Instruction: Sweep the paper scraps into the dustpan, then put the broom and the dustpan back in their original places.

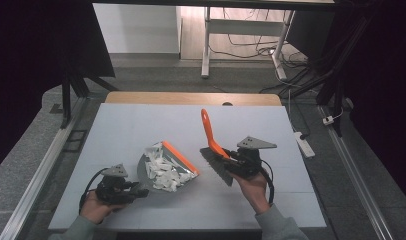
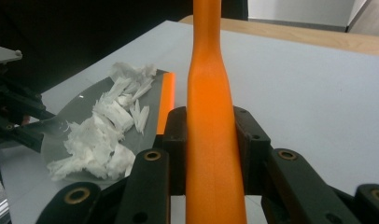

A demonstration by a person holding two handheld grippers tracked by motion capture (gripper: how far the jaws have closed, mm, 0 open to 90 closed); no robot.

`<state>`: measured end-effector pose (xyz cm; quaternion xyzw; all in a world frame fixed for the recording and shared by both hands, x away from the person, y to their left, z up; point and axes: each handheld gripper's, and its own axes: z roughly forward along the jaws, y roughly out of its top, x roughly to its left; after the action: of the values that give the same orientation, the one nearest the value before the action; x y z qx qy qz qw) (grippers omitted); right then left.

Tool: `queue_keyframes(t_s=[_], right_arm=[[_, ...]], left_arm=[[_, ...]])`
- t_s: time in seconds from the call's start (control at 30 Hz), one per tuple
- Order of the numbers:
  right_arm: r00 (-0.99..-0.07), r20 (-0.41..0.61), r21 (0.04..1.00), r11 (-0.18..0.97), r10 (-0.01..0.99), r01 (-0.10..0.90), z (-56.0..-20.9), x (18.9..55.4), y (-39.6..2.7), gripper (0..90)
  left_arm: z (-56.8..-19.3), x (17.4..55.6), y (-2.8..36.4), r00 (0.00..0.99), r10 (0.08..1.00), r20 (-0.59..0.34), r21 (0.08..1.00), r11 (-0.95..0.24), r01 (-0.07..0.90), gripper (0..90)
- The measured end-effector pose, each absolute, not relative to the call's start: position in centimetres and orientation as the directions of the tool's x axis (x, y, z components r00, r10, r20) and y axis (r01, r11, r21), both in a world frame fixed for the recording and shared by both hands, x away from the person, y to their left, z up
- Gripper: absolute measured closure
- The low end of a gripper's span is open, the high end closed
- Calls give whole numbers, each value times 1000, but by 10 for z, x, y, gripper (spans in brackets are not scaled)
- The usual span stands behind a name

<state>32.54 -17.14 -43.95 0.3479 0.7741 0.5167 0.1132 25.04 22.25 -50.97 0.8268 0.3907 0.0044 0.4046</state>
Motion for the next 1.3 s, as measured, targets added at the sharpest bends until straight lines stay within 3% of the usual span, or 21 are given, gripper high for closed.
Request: queue_keyframes(t_s=[0.77, 1.3], right_arm=[[-773, 159, 901, 229, 614, 367, -436, 318, -204, 702], [-762, 202, 880, 227, 616, 417, -449, 317, -230, 702]], left_arm=[[-500, 247, 231, 636, 706, -312, 718, -264, 644, 614], [-500, 244, 232, 521, 796, -309, 720, -162, 675, 614]])
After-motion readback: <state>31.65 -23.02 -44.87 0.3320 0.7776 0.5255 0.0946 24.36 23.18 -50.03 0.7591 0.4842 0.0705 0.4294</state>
